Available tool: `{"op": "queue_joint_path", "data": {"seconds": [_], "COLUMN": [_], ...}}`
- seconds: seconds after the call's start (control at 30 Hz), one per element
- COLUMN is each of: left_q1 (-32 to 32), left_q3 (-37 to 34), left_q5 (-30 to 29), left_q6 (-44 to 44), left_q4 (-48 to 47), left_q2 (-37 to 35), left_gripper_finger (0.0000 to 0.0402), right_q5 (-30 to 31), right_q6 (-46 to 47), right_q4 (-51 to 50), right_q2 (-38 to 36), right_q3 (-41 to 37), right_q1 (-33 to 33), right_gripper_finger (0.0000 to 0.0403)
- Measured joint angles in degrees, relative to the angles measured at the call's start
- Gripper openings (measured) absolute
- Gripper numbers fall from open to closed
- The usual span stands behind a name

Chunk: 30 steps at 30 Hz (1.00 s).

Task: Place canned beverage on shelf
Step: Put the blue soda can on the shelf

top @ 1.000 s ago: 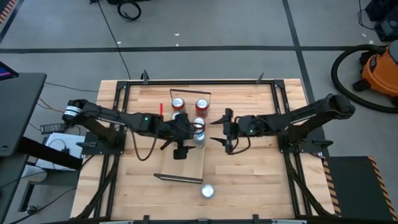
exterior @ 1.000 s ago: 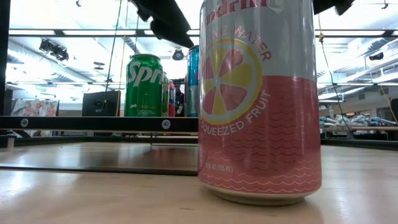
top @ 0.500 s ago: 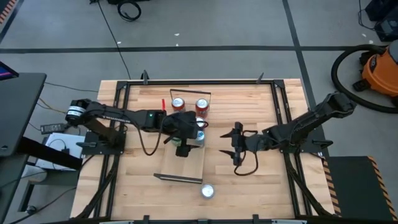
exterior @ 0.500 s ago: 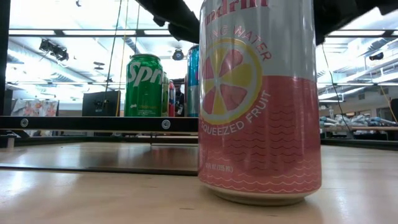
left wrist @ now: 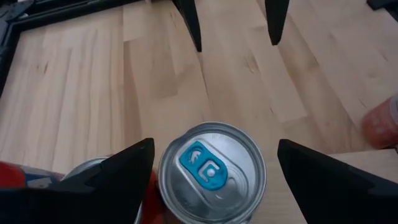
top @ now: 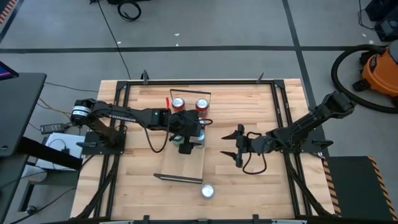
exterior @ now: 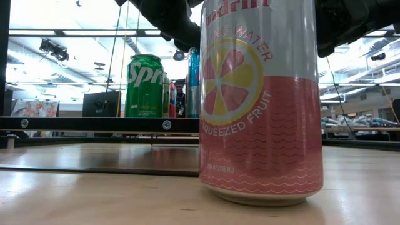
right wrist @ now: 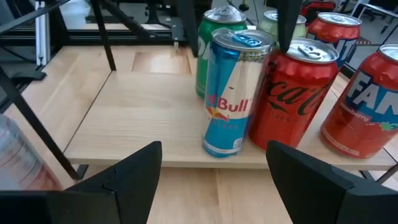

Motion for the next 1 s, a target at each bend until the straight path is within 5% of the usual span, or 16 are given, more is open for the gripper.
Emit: {"op": "queue_joint_path", "data": {"seconds": [0.63,1.0], "left_q1": [-0.2,-4.7], "left_q3": [0.0,0.1], "left_q5": [-0.7,-12.1], "left_q6": [-4.9,-12.8], "left_q4": [-1.7,-5.2], "left_q2": [0.0,-0.6], "left_gripper_finger": [0.0254,0.0258], "right_q5": [-0.1,-0.8], "right_q6": [-0.4,0.4], "right_q4": [0.5,0.5], "right_q2": [0.0,0.0], "right_q3": [0.0,0.0], "right_q1": [0.0,0.0], "right_gripper_finger": [0.0299,0.0299]}}
